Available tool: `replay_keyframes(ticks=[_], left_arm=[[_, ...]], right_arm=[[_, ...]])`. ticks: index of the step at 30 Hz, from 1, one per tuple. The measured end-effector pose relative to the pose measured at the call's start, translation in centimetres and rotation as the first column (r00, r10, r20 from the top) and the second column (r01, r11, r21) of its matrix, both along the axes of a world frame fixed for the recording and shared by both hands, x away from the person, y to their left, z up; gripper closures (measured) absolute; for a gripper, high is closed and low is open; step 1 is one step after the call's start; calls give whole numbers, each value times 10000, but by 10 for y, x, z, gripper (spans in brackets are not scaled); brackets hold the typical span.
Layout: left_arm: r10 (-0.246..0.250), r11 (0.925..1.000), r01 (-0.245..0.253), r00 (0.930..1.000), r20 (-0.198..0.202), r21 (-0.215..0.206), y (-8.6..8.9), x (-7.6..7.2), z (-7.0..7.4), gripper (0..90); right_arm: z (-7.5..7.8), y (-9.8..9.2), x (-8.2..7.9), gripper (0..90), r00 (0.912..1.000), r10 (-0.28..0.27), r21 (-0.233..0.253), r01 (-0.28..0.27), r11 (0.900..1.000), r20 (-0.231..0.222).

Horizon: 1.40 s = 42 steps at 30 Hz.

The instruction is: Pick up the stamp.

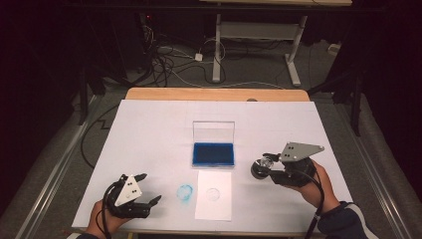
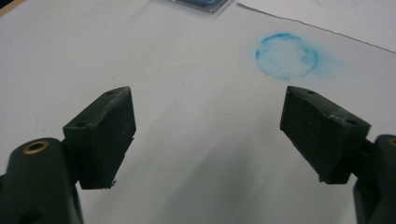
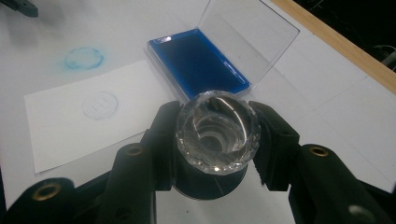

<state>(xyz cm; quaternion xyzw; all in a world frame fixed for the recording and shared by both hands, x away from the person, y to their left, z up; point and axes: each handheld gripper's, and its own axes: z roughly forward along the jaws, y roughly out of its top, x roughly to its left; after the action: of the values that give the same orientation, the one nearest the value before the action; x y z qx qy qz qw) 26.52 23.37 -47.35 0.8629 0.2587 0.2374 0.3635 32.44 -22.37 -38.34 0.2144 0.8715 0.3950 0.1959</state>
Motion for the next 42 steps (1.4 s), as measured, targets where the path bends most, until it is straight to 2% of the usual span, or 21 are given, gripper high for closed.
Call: replay_keyframes(ticks=[1,11,15,16,17,20,21,23,26,37,40,42], left_arm=[[-31,10000,30,9999,-117,-13,-1,0,0,172],[-45,10000,44,9999,-136,-76,-4,1,0,168],[-65,10000,65,10000,12,-66,-4,0,1,167],[-37,9999,36,10000,-68,-114,-4,0,1,167],[-38,9999,39,10000,54,-138,-3,0,2,167],[1,9998,-1,10000,-9,-200,-3,3,2,156],[-16,9999,18,9999,106,-146,-3,3,3,156],[-5,9998,5,10000,16,-222,-2,4,3,156],[-13,9998,17,9998,207,-175,-3,6,5,155],[-213,9996,219,9994,257,-204,-12,16,8,155],[-280,9993,283,9995,153,-241,-19,20,9,154],[-262,9995,267,9992,314,-168,-25,23,11,154]], right_arm=[[0,1,-1,568,10000,-17,2,17,10000,-12],[0,8,-3,568,9997,243,-6,-243,9997,85],[2,12,-3,568,9992,393,67,-394,9992,114],[2,13,-2,568,9989,458,85,-459,9989,128],[2,14,-2,568,9987,495,93,-496,9987,104],[2,17,-2,568,9982,584,96,-585,9982,100],[2,18,-2,568,9982,598,109,-599,9981,100],[2,20,-2,568,9978,648,123,-650,9978,104],[3,23,-5,568,9973,722,119,-723,9973,147],[4,25,-8,568,9972,728,161,-731,9972,192],[7,27,-7,568,9975,636,411,-649,9970,311],[8,29,-7,568,9974,640,469,-656,9967,344]])
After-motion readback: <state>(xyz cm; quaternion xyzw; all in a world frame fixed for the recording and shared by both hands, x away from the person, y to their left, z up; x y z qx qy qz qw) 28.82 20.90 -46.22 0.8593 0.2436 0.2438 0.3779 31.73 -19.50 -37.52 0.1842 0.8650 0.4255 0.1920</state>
